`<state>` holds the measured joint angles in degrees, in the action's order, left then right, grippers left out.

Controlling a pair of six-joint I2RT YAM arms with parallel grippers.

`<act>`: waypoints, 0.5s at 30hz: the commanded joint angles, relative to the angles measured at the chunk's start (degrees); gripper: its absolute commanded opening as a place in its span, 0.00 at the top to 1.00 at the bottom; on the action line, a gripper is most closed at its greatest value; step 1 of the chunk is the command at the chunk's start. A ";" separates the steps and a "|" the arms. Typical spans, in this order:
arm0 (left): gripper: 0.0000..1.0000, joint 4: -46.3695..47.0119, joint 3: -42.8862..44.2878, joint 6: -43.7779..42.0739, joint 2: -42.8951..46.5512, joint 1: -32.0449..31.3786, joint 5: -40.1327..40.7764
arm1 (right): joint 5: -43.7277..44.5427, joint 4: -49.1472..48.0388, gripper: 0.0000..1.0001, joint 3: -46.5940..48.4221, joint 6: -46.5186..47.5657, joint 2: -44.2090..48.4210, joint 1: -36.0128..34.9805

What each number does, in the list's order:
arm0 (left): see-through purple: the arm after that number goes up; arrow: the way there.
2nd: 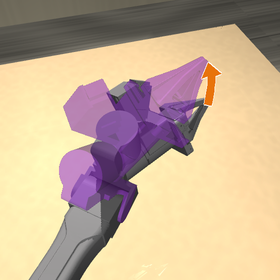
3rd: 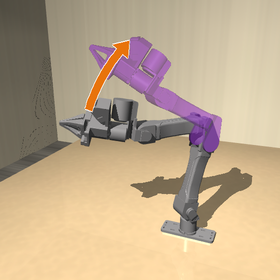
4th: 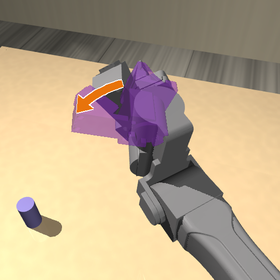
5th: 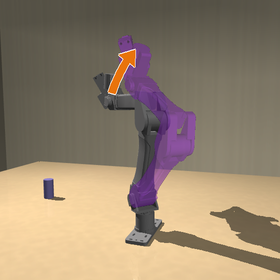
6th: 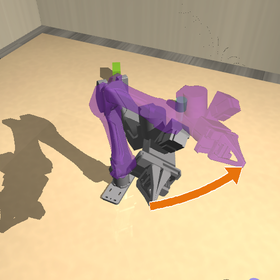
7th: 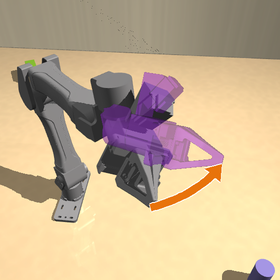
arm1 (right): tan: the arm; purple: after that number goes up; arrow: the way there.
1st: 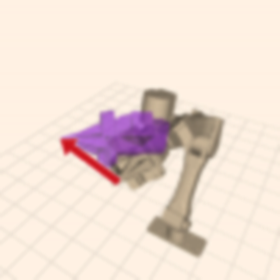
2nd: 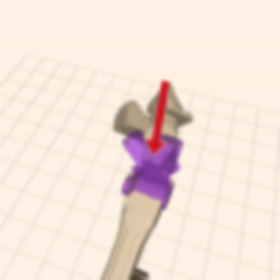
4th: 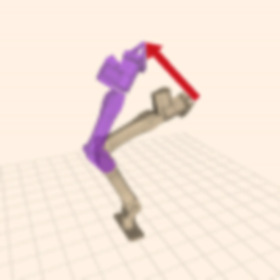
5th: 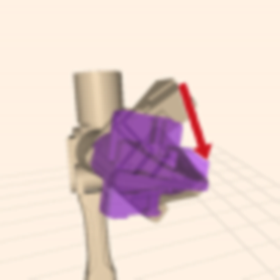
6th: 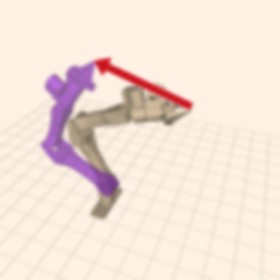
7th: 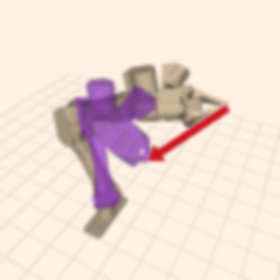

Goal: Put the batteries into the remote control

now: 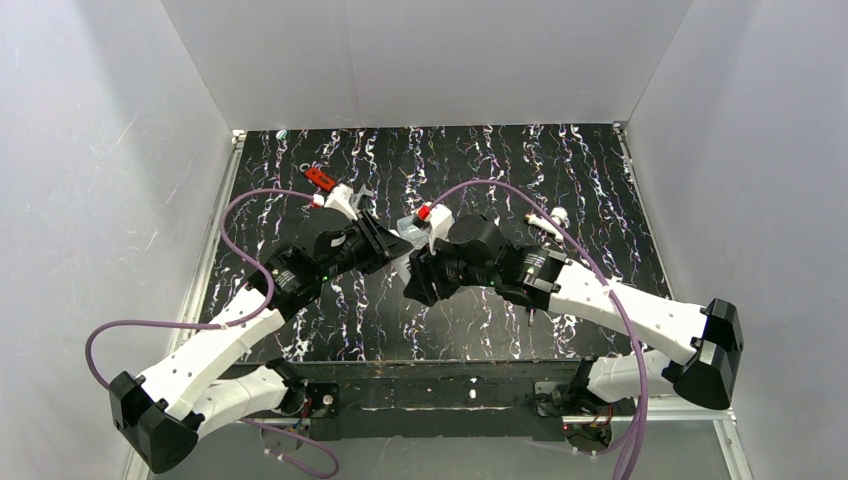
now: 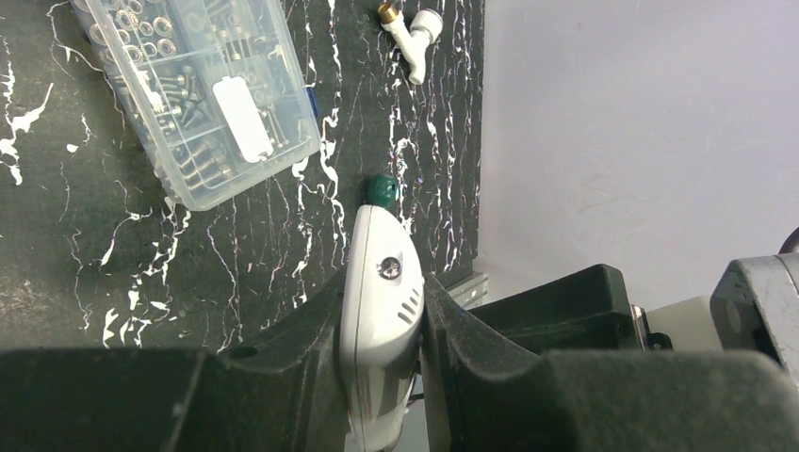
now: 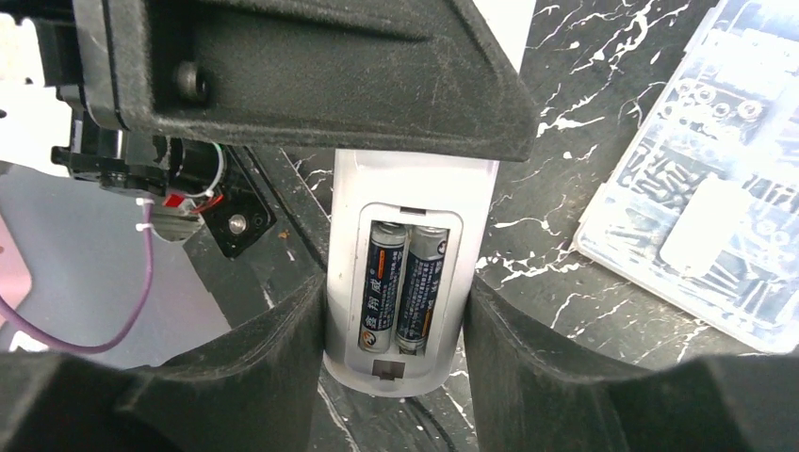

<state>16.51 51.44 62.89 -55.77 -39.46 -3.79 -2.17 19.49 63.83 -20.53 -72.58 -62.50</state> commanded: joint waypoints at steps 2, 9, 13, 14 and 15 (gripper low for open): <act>1.00 1.50 3.24 2.12 1.24 0.41 -4.17 | 4.22 0.81 0.58 -1.80 8.28 1.94 -0.37; 1.00 2.39 3.58 2.60 0.35 0.51 -6.03 | 3.89 1.32 0.58 -2.41 13.02 3.04 -0.35; 1.00 2.64 3.58 2.59 0.33 0.50 -6.23 | 4.08 0.37 0.57 -3.36 14.86 3.93 -0.34; 1.00 2.65 3.63 2.64 0.32 0.52 -6.29 | 4.26 0.19 0.57 -3.63 15.20 4.07 -0.34; 1.00 2.65 3.67 2.59 0.39 0.46 -6.37 | 4.61 -0.07 0.57 -3.89 15.64 4.32 -0.30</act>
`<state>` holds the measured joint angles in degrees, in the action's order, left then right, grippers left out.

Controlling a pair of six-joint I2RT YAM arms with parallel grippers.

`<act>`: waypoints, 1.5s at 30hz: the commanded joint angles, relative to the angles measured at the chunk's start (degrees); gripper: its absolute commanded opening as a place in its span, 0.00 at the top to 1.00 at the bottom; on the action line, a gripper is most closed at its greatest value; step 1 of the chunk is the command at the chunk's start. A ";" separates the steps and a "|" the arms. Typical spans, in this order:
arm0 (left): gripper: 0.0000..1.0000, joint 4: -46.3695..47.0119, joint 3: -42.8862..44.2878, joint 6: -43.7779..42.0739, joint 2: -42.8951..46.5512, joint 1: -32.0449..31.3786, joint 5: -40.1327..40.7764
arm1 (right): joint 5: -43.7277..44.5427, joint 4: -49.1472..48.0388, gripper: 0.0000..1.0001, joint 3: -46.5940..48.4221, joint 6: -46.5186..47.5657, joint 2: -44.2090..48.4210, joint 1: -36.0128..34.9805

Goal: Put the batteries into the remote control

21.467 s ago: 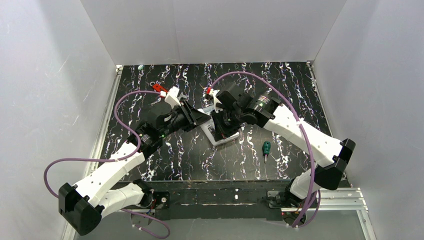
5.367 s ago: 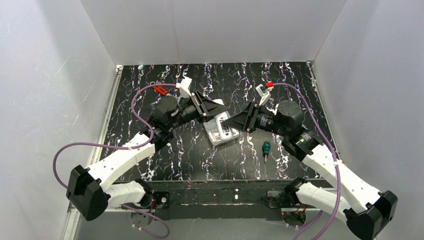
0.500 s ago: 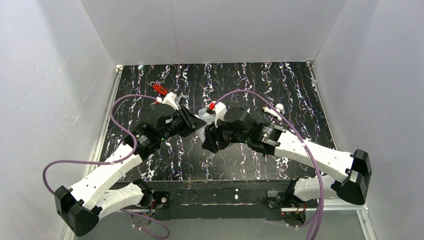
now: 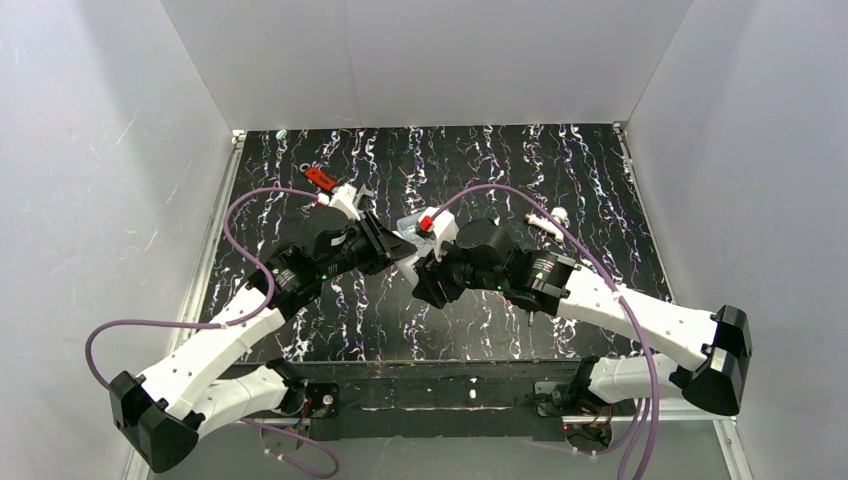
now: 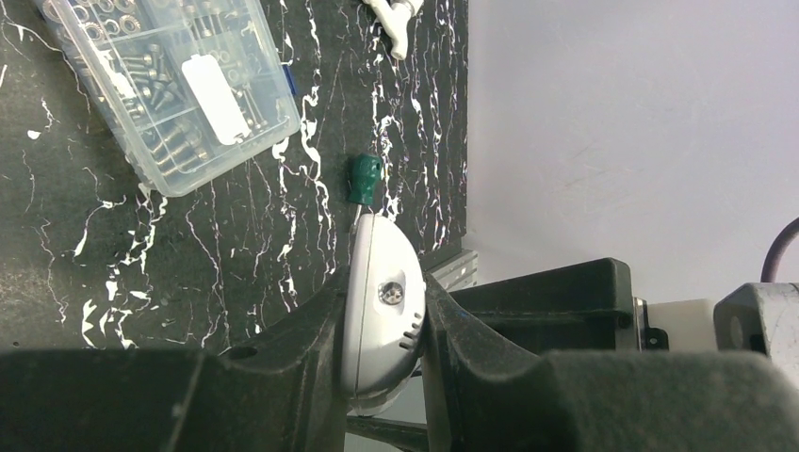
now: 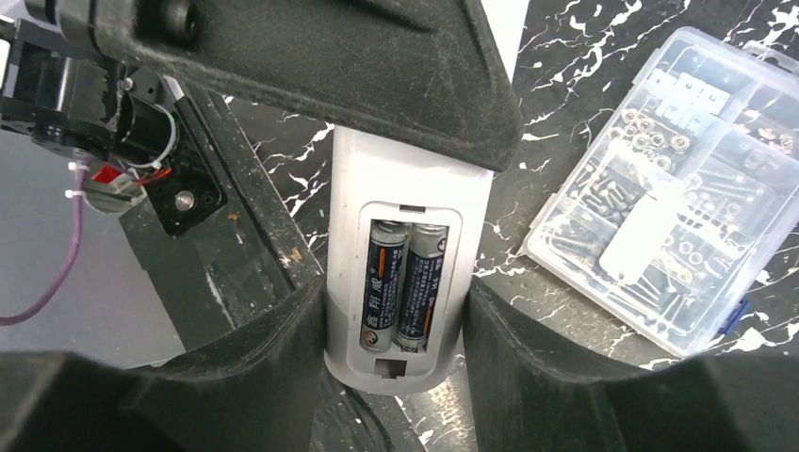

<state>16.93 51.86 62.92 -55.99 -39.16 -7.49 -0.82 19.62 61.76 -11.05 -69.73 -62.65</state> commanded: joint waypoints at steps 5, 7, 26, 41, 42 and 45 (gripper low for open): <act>1.00 2.11 3.01 2.41 0.68 0.15 -2.91 | 3.43 -1.05 0.53 -2.21 8.16 2.21 -0.15; 1.00 2.14 2.79 2.12 0.74 0.15 -2.95 | 2.01 -0.26 0.46 -1.25 8.99 1.90 -0.10; 1.00 -1.21 -2.38 -6.38 4.48 0.25 -3.12 | 8.45 -1.98 0.21 3.52 1.88 10.46 -0.08; 1.00 -10.98 1.73 -13.41 8.70 1.04 -10.83 | 7.83 8.56 0.43 8.00 -8.84 -8.61 13.43; 1.00 -10.58 1.53 -13.09 8.68 1.12 -11.24 | 8.13 8.56 0.43 7.87 -9.32 -9.84 13.43; 1.00 -9.90 1.01 -12.20 8.56 1.40 -11.75 | 7.60 5.79 0.42 6.35 -9.78 -12.43 13.39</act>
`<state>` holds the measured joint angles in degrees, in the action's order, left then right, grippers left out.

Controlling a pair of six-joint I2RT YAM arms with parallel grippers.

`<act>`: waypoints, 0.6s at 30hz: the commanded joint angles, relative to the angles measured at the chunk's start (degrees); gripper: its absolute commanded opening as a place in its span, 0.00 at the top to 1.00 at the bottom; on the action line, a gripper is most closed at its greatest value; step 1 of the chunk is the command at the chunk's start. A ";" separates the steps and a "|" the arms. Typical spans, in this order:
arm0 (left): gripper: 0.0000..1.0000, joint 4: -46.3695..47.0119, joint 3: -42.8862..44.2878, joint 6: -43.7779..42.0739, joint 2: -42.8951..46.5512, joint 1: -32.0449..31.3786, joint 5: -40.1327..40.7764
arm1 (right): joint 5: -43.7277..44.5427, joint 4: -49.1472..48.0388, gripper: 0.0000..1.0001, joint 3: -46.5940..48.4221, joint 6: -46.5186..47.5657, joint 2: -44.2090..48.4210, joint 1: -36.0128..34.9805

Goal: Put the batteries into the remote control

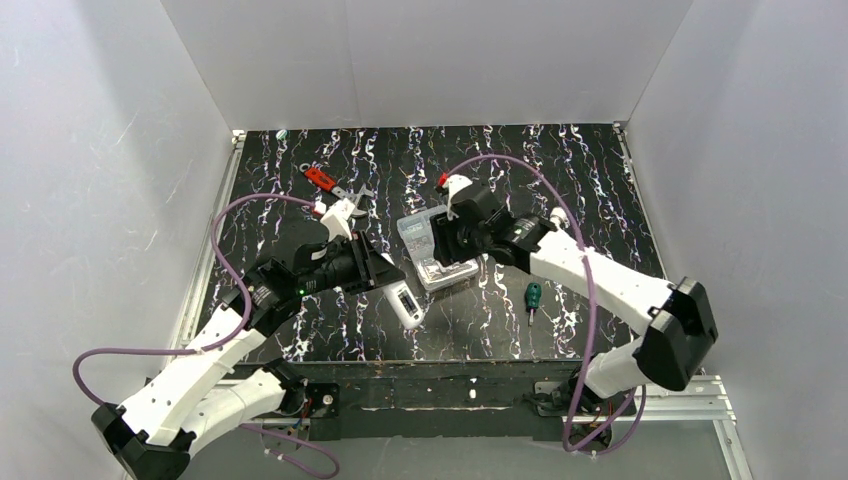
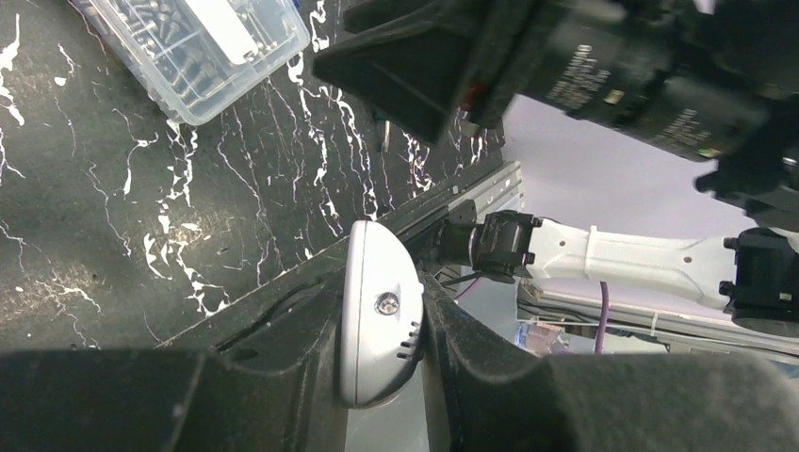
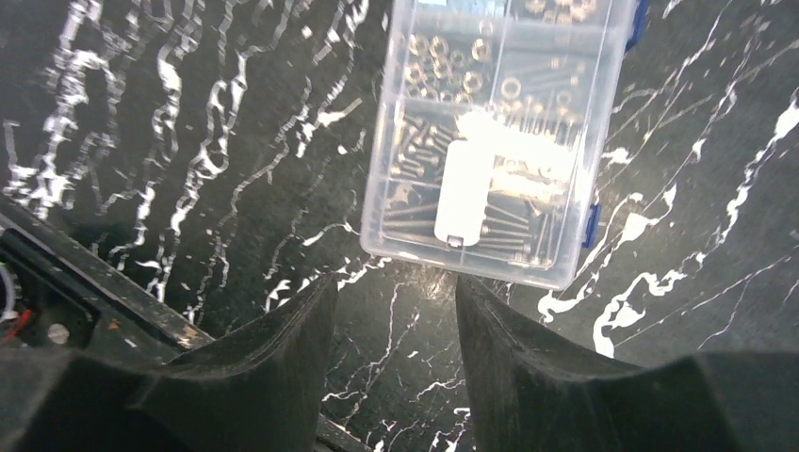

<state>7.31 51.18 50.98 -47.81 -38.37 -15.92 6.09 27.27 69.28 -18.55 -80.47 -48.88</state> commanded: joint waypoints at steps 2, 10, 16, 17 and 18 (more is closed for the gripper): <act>1.00 -0.14 1.88 -0.27 0.16 0.74 -3.35 | 1.60 -2.53 0.39 -1.46 -2.76 -3.67 -0.36; 1.00 -0.98 4.61 -2.32 -1.56 0.97 -5.36 | 4.66 1.12 0.31 1.70 -3.34 -11.67 -0.38; 1.00 -1.60 5.50 -3.97 -1.35 0.93 -4.77 | 5.36 1.00 0.32 2.36 -4.32 -14.95 -0.35; 1.00 -1.53 5.51 -4.04 -1.33 0.99 -4.59 | 5.34 0.84 0.32 2.43 -4.25 -15.26 -0.38; 1.00 -1.44 5.41 -3.96 -1.24 0.94 -4.40 | 5.27 0.78 0.32 2.56 -4.23 -15.90 -0.34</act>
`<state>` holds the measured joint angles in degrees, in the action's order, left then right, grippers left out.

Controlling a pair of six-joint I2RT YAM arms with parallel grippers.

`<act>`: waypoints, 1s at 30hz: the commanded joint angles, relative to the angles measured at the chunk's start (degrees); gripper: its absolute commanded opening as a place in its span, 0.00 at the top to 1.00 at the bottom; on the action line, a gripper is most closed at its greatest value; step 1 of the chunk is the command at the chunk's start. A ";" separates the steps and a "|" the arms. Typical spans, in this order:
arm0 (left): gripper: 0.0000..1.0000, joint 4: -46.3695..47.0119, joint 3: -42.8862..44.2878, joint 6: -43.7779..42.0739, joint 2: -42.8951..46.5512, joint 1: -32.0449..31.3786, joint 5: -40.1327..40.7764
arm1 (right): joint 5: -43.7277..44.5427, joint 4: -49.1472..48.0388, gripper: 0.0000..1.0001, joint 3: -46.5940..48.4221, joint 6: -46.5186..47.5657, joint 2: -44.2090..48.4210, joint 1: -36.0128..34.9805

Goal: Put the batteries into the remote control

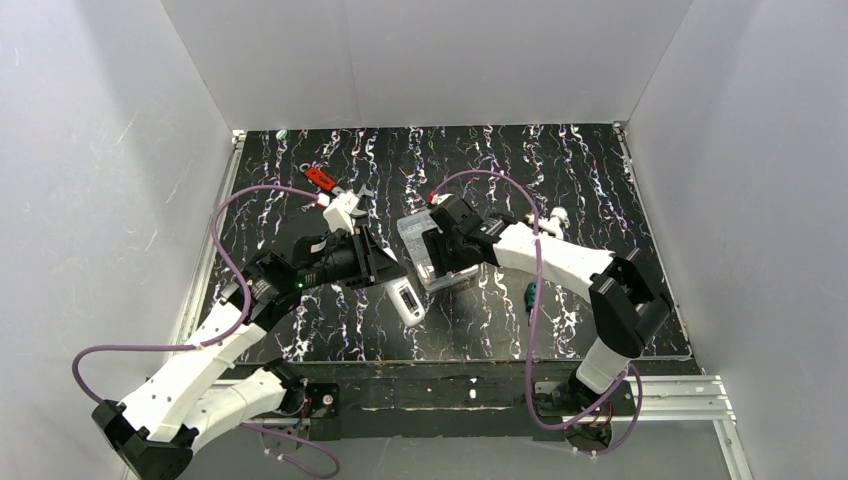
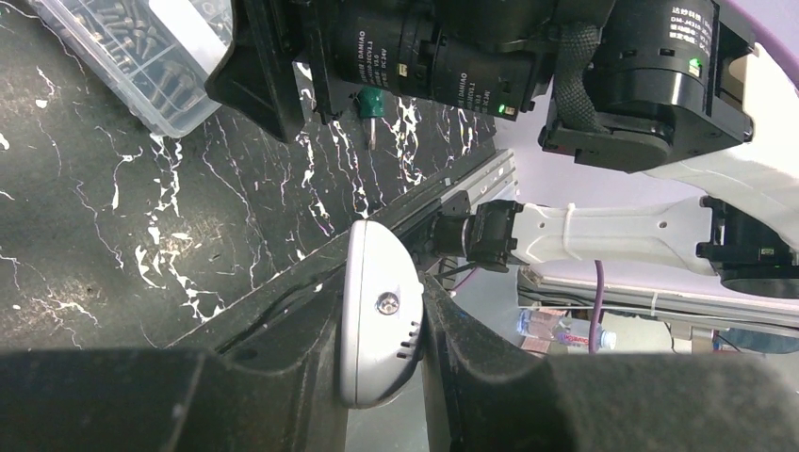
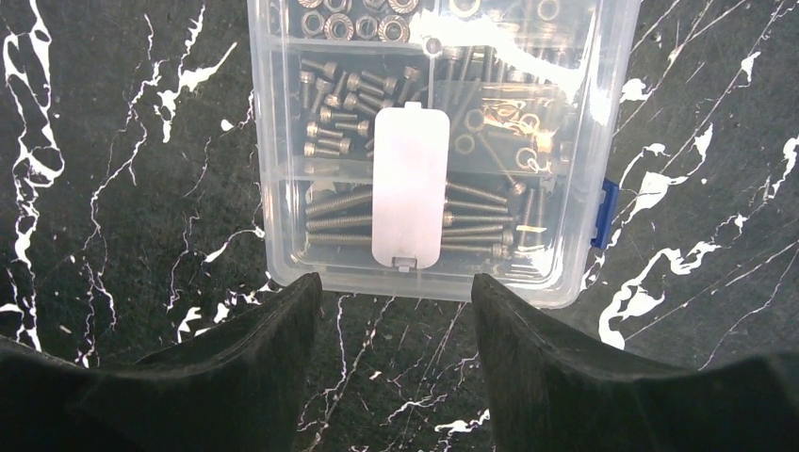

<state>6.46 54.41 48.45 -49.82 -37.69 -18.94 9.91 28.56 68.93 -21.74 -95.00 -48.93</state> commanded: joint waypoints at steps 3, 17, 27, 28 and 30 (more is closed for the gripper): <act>1.00 -0.54 2.26 -1.46 0.77 0.26 -1.10 | 1.77 -0.28 0.34 3.67 -0.56 -2.82 -0.29; 1.00 -0.62 1.92 -1.20 1.59 0.29 -0.34 | 4.29 0.55 0.47 4.88 -0.22 -6.54 -0.29; 1.00 0.60 1.11 -0.47 2.23 0.25 1.10 | 3.66 1.49 0.59 5.03 0.61 -6.92 -0.42; 1.00 0.43 1.13 -0.37 2.06 0.32 1.10 | 3.37 1.57 0.60 5.09 0.64 -6.72 -0.39; 1.00 -0.11 1.31 -0.24 2.01 0.30 1.29 | 2.67 1.39 0.61 5.01 0.88 -6.03 -0.38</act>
<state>5.65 54.48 48.01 -48.53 -37.65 -17.32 13.10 28.84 72.34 -21.61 -101.32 -48.93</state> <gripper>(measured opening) 0.254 0.405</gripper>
